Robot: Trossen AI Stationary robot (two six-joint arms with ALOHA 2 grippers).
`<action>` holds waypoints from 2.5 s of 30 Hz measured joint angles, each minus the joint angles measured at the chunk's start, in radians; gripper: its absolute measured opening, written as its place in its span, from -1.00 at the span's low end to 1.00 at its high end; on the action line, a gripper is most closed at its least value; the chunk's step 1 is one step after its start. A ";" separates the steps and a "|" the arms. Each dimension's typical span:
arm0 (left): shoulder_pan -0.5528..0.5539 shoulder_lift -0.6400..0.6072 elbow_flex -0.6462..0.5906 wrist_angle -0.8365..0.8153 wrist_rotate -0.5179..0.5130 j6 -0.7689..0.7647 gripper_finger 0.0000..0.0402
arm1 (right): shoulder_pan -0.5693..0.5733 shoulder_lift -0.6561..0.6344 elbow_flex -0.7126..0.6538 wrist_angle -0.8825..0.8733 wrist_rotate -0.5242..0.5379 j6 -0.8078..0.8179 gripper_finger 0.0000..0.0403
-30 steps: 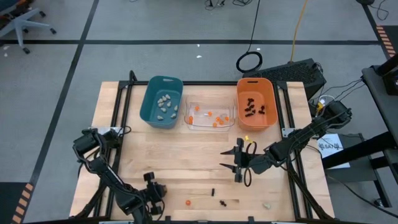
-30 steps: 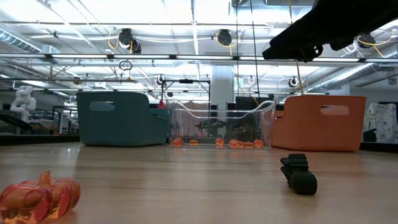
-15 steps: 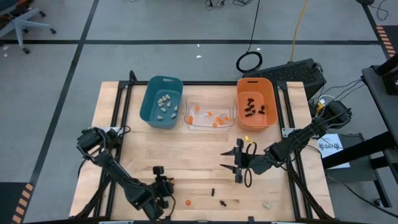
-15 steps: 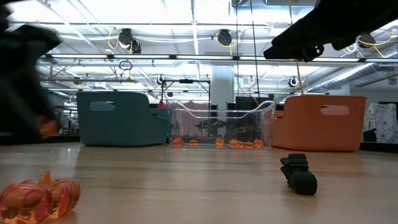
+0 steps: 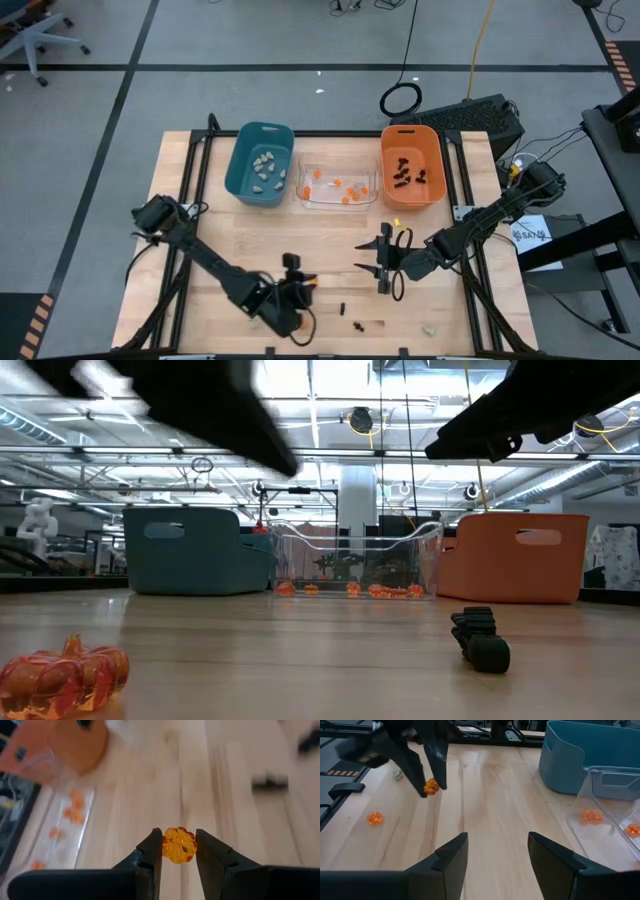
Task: Sort Halloween decoration
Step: Put the orange pumpkin toy into the transparent bin
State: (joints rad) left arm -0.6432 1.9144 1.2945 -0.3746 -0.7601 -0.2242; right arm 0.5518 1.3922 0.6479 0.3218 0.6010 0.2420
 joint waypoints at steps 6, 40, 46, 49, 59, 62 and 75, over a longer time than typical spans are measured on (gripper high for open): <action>0.068 0.000 0.001 0.282 0.052 0.150 -0.56 | 0.000 0.000 0.000 -0.032 0.000 -0.003 -0.06; 0.133 -0.011 0.001 0.611 0.216 0.159 -0.56 | 0.186 0.151 0.001 -0.049 0.160 0.245 -0.06; 0.133 -0.011 0.001 0.610 0.201 0.484 -0.56 | 0.186 0.151 0.001 -0.049 0.166 0.234 -0.06; 0.133 -0.011 0.001 0.611 0.199 0.694 -0.56 | 0.186 0.151 0.001 -0.049 0.176 0.225 -0.06; 0.149 -0.011 0.001 0.611 0.198 0.966 -0.56 | 0.186 0.151 0.000 -0.050 0.216 0.186 -0.06; 0.151 -0.011 0.001 0.611 0.198 0.965 -0.56 | 0.186 0.151 0.000 -0.050 0.217 0.156 -0.06; 0.153 -0.011 0.001 0.612 0.199 0.767 -0.56 | 0.185 0.151 0.000 -0.050 0.232 0.104 -0.06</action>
State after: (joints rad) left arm -0.4906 1.9030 1.2957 0.2370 -0.5613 0.5424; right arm 0.7368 1.5436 0.6479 0.2718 0.8333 0.3465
